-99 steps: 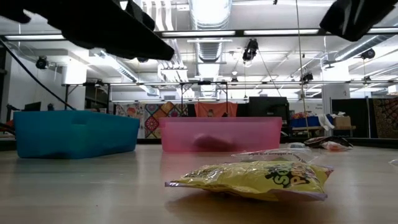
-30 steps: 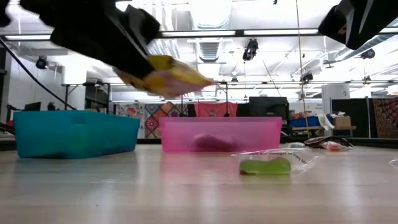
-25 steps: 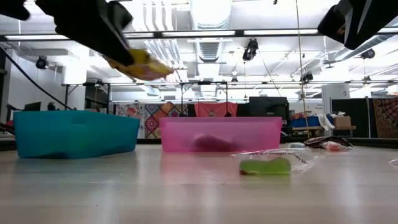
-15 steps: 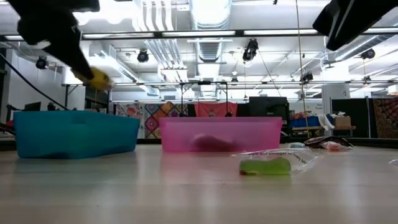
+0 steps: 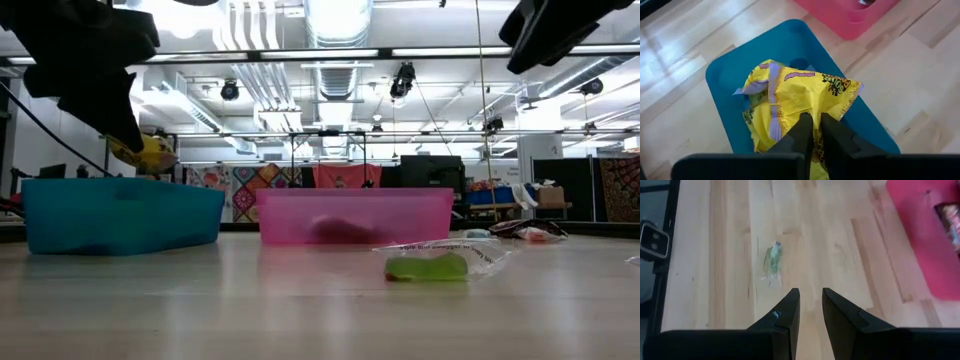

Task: Sort candy
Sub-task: Put the yellow candy into the blue bin, then put the orange gummy into the green bin

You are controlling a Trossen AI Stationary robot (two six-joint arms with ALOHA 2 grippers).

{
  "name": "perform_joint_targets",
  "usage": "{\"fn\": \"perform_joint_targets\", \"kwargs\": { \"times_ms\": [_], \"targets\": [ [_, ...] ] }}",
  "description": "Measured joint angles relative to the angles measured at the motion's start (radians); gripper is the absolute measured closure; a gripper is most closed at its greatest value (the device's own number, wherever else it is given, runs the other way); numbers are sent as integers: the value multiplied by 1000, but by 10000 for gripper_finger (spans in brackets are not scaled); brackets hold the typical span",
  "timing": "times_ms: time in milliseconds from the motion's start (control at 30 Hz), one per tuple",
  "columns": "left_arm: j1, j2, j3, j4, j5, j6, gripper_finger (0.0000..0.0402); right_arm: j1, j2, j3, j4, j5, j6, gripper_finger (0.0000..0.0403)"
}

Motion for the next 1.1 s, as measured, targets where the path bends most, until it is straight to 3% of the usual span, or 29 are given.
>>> {"fn": "perform_joint_targets", "kwargs": {
  "times_ms": [667, 867, 1100],
  "targets": [
    [28, 0, 9, -30, -10, 54, 279, 0, 0, -2, 67, 96, -32, 328],
    [27, 0, 71, 3, -43, 256, 282, -41, -2, -2, -40, 191, 168, 328],
    [29, -1, 119, 51, -188, 494, 301, -194, -2, -3, -389, 193, 487, 328]
  ]
}}
